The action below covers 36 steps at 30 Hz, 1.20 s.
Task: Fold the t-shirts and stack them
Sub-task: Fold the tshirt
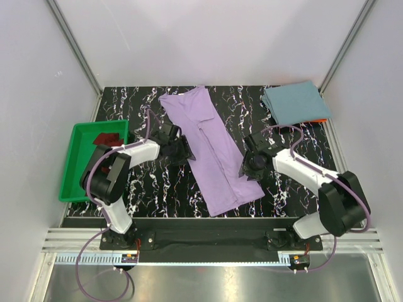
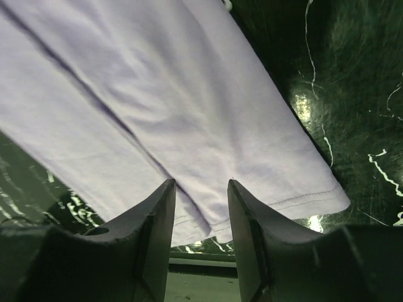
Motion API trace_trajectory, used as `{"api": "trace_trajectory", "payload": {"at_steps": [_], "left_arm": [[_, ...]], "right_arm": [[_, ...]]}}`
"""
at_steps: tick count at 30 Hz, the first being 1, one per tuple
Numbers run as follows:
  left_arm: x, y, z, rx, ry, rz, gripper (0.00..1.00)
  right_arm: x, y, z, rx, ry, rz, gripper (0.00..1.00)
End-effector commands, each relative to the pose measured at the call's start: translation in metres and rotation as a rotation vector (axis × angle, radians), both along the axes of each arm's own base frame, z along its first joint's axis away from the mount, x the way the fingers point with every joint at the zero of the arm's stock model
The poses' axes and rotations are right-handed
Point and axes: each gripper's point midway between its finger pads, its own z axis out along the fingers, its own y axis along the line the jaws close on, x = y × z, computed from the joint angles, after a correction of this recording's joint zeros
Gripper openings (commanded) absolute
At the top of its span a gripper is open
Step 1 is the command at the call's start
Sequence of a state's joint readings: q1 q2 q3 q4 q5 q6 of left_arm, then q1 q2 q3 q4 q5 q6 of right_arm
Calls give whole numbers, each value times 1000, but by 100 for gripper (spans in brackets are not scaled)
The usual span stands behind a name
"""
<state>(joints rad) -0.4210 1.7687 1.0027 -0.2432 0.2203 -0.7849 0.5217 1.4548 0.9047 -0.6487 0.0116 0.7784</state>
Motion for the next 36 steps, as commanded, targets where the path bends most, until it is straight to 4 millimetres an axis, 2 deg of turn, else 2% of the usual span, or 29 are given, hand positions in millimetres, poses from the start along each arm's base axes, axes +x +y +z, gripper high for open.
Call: {"api": "trace_trajectory", "payload": {"at_steps": [1, 2, 3, 7, 13, 18, 19, 20, 22, 28, 32, 35, 36], "left_arm": [[-15, 8, -11, 57, 4, 61, 53], [-16, 9, -10, 56, 5, 80, 46], [-18, 10, -12, 64, 9, 85, 43], [-15, 10, -8, 83, 12, 94, 43], [-20, 10, -20, 97, 41, 88, 38], [-21, 5, -22, 83, 51, 55, 14], [-21, 6, -21, 96, 51, 39, 5], [-20, 9, -20, 110, 49, 35, 1], [-22, 16, -21, 146, 61, 18, 0], [-24, 27, -18, 155, 80, 9, 0], [-20, 41, -19, 191, 90, 20, 0], [-9, 52, -16, 226, 91, 31, 0], [-5, 56, -12, 234, 96, 37, 0]], "right_arm": [[12, 0, 33, 6, -98, 12, 47], [13, 1, 36, 8, -105, 14, 47], [13, 0, 37, 6, -108, 22, 47], [13, 0, 44, 7, -128, 34, 47], [13, -2, 53, 13, -156, 40, 47], [11, -5, 52, -8, -149, 58, 48], [9, -8, 47, -21, -138, 65, 48], [7, -9, 42, -30, -132, 70, 49], [1, -16, 28, -57, -108, 68, 50], [-11, -17, -3, -68, -38, 83, 51], [-17, -10, -16, -14, -29, 69, 50], [-20, -6, -22, 17, -32, 43, 50], [-23, 3, -21, 55, -27, 51, 50]]}}
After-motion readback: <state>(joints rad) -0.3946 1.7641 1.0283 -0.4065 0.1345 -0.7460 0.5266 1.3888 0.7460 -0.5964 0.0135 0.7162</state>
